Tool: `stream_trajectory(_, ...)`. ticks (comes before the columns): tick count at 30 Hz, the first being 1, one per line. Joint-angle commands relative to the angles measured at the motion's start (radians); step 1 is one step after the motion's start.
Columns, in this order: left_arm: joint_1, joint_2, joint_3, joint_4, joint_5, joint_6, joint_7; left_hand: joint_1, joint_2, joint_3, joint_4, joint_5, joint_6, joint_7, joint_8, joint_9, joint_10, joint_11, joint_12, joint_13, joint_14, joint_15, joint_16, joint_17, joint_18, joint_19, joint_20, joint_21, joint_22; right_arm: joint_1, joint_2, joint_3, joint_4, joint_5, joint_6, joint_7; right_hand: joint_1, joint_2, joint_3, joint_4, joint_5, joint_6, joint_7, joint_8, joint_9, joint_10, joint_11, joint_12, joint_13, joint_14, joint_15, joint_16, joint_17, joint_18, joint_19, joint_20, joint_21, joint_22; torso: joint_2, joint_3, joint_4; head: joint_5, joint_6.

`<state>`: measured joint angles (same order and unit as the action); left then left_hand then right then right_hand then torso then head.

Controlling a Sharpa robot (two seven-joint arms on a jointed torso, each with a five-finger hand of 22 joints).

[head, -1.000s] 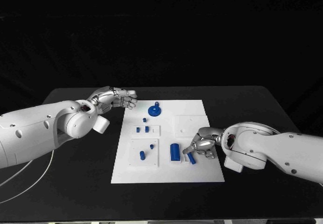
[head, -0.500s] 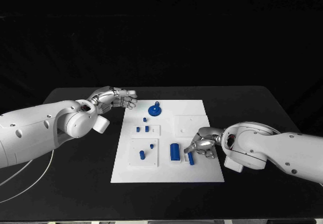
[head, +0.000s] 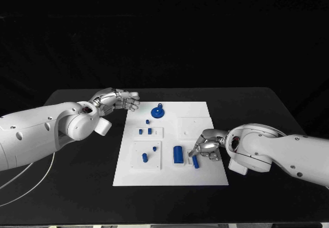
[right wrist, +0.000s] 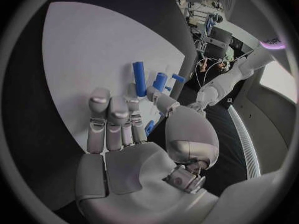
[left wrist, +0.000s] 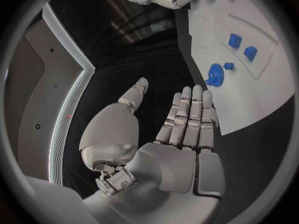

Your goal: Assemble the parts on the task board

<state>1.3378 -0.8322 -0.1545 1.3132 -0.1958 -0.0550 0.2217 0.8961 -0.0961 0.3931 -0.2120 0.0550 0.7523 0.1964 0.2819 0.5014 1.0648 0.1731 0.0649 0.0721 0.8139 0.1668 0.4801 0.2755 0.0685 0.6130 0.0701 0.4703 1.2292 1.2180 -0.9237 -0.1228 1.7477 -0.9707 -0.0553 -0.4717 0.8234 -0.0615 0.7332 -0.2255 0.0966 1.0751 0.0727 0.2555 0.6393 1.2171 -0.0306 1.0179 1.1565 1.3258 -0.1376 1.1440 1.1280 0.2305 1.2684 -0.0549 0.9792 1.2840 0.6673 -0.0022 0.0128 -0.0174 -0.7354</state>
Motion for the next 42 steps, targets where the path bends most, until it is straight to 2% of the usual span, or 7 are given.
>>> stream_trajectory(1, 0.001, 0.001, 0.001, 0.003, -0.003, 0.013, 0.005, 0.000, 0.006, -0.003, 0.005, -0.004, -0.008, 0.003, 0.006, -0.001, -0.005, -0.001, 0.005, -0.001, -0.005, 0.003, -0.004, 0.001, 0.019, 0.007, -0.001, -0.005, 0.001, 0.000, 0.002, 0.000, 0.000, -0.014, 0.002, 0.007, -0.028, -0.021, -0.019, 0.011, -0.010, 0.007, 0.002, 0.001, 0.000, 0.014, -0.005, -0.001, 0.001, 0.001, 0.001, -0.001, -0.001, 0.031, 0.005, 0.003, 0.006, 0.000, 0.000, -0.0001, -0.0001, 0.000, 0.001)
stream_trajectory(4, 0.001, 0.001, 0.001, 0.003, -0.004, 0.013, 0.005, 0.000, 0.006, -0.003, 0.005, -0.004, -0.008, 0.003, 0.006, -0.001, -0.005, -0.001, 0.005, -0.001, -0.005, 0.003, -0.004, 0.001, 0.019, 0.007, -0.001, -0.005, 0.001, 0.000, 0.002, 0.000, 0.000, -0.013, 0.002, 0.006, -0.029, -0.022, -0.020, 0.011, -0.011, 0.007, 0.002, 0.001, 0.000, 0.014, -0.006, -0.002, 0.001, 0.001, 0.000, -0.001, -0.001, 0.031, 0.005, 0.002, 0.005, 0.000, 0.000, -0.0003, 0.0002, 0.000, 0.001)
stream_trajectory(7, 0.001, 0.000, 0.001, 0.003, -0.004, 0.012, 0.005, 0.000, 0.006, -0.003, 0.005, -0.004, -0.008, 0.003, 0.006, -0.001, -0.005, -0.001, 0.005, -0.001, -0.005, 0.003, -0.004, 0.001, 0.019, 0.008, -0.001, -0.005, 0.001, 0.000, 0.001, 0.000, 0.000, -0.014, 0.003, 0.007, -0.051, -0.016, -0.028, 0.036, -0.044, 0.010, 0.001, 0.002, 0.000, 0.015, -0.006, -0.002, 0.000, 0.002, 0.000, -0.002, -0.002, 0.031, 0.006, 0.004, 0.004, -0.002, 0.000, -0.0001, 0.0006, -0.001, 0.001)
stream_trajectory(18, 0.001, 0.000, 0.001, 0.003, -0.004, 0.014, 0.004, 0.000, 0.006, -0.003, 0.005, -0.004, -0.008, 0.003, 0.007, -0.001, -0.004, -0.001, 0.005, -0.001, -0.005, 0.003, -0.004, 0.001, 0.019, 0.008, -0.001, -0.005, 0.002, 0.002, -0.009, 0.003, 0.003, -0.015, 0.008, 0.008, -0.046, -0.012, -0.020, 0.049, -0.047, 0.013, -0.002, 0.003, 0.001, 0.018, -0.009, -0.002, 0.001, 0.002, -0.003, -0.001, -0.002, 0.031, 0.008, 0.000, 0.005, -0.002, 0.000, -0.0003, 0.0007, 0.000, 0.004)
stream_trajectory(25, 0.001, 0.001, 0.000, 0.002, -0.005, 0.016, 0.001, -0.001, 0.006, -0.004, 0.006, -0.004, -0.008, 0.003, 0.007, -0.001, -0.004, -0.001, 0.005, -0.001, -0.004, 0.003, -0.004, 0.002, 0.019, 0.008, -0.001, -0.006, 0.002, 0.014, -0.016, 0.017, -0.001, 0.000, 0.008, 0.009, -0.049, -0.016, -0.020, 0.057, -0.047, 0.014, -0.002, 0.003, 0.002, 0.019, -0.010, -0.001, 0.002, 0.002, -0.004, 0.000, -0.002, 0.031, 0.008, -0.002, 0.005, -0.002, 0.000, -0.0004, 0.0003, 0.001, 0.005)
stream_trajectory(30, 0.001, 0.001, 0.000, 0.002, -0.006, 0.019, -0.001, -0.001, 0.006, -0.004, 0.006, -0.004, -0.008, 0.003, 0.007, -0.001, -0.004, -0.001, 0.005, -0.001, -0.004, 0.003, -0.004, 0.002, 0.019, 0.008, -0.001, -0.006, 0.002, 0.023, -0.016, 0.021, -0.002, 0.018, 0.009, 0.009, -0.050, -0.017, -0.020, 0.060, -0.047, 0.014, -0.003, 0.003, 0.002, 0.020, -0.011, -0.001, 0.002, 0.002, -0.004, 0.000, -0.002, 0.031, 0.009, -0.002, 0.006, -0.002, 0.000, -0.0005, 0.0004, 0.000, 0.006)
stream_trajectory(42, 0.001, 0.001, 0.000, 0.003, -0.010, 0.024, -0.005, -0.002, 0.005, -0.005, 0.006, -0.004, -0.008, 0.003, 0.007, -0.002, -0.004, -0.001, 0.005, -0.001, -0.004, 0.003, -0.004, 0.003, 0.019, 0.008, -0.001, -0.006, 0.003, 0.026, -0.004, 0.023, -0.011, 0.027, 0.040, -0.012, -0.054, -0.021, -0.023, 0.066, -0.048, 0.015, -0.003, 0.004, 0.003, 0.020, -0.011, -0.001, 0.002, 0.002, -0.005, 0.001, -0.002, 0.031, 0.009, -0.003, 0.007, -0.002, 0.000, -0.0013, 0.0005, 0.001, 0.006)
